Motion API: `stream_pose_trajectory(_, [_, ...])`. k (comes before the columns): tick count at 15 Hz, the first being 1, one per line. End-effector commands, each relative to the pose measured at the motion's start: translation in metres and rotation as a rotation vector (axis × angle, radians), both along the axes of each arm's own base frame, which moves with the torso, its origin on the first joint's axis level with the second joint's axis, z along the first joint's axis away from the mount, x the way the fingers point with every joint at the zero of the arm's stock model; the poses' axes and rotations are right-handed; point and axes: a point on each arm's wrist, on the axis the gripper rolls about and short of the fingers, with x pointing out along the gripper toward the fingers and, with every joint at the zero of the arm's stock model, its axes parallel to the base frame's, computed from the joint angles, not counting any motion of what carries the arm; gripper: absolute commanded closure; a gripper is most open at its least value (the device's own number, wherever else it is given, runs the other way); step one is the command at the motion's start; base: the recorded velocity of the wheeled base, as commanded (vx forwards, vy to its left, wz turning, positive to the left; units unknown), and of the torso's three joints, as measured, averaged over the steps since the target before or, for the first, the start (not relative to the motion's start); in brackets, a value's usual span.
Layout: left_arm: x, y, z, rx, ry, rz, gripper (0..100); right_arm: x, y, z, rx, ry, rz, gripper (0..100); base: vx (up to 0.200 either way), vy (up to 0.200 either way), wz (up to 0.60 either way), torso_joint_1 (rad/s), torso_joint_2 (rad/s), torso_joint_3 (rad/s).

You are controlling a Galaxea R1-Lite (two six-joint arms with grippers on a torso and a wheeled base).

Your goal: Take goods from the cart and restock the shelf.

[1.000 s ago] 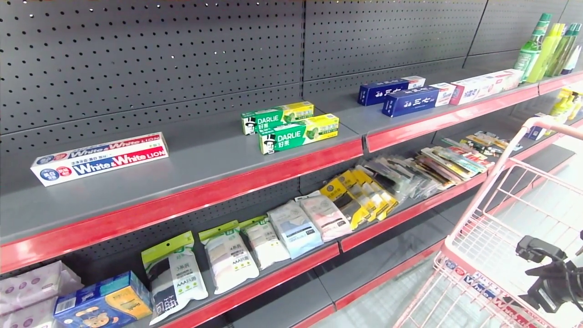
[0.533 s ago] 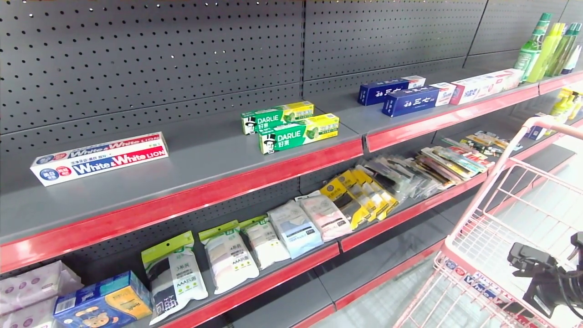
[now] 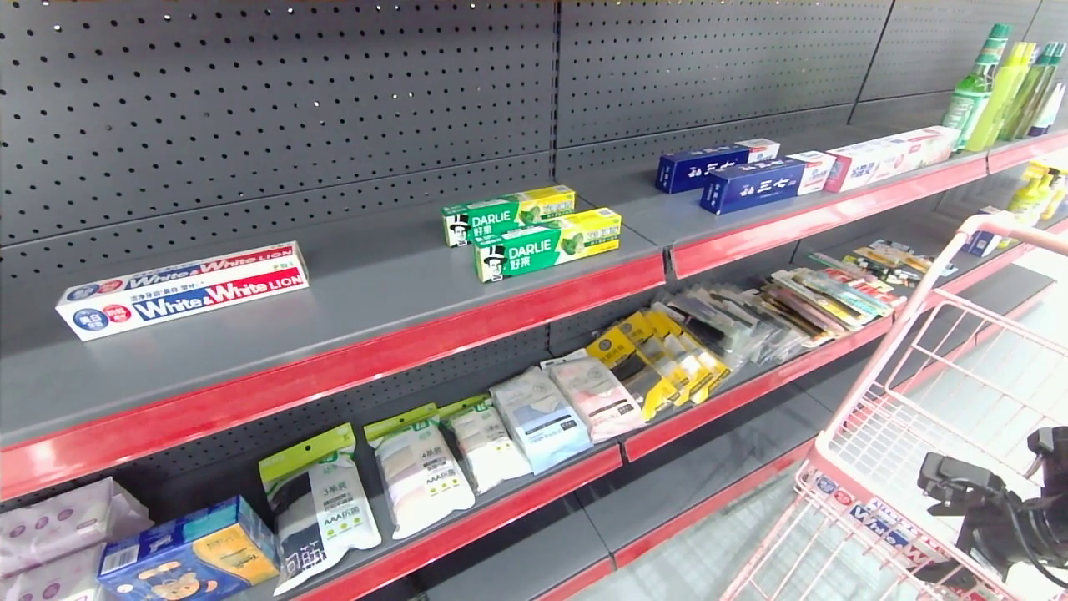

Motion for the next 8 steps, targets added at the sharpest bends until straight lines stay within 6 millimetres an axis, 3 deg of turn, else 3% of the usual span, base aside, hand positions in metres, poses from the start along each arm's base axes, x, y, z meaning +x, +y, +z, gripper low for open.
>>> stream_pose_trajectory(1, [0.0,0.0,0.0001,0.0,0.0,0.0,0,0.0029,-0.0038,0.0016,0.003,0.003,-0.005,0,0.0,0.0,0.0,0.0,0.0,0.0])
stream_pose_trajectory(8, [0.0,0.0,0.0001,0.0,0.0,0.0,0,0.0031,-0.0029,-0.0008,0.009,0.015,-0.004,0,0.0,0.0,0.0,0.0,0.0,0.0])
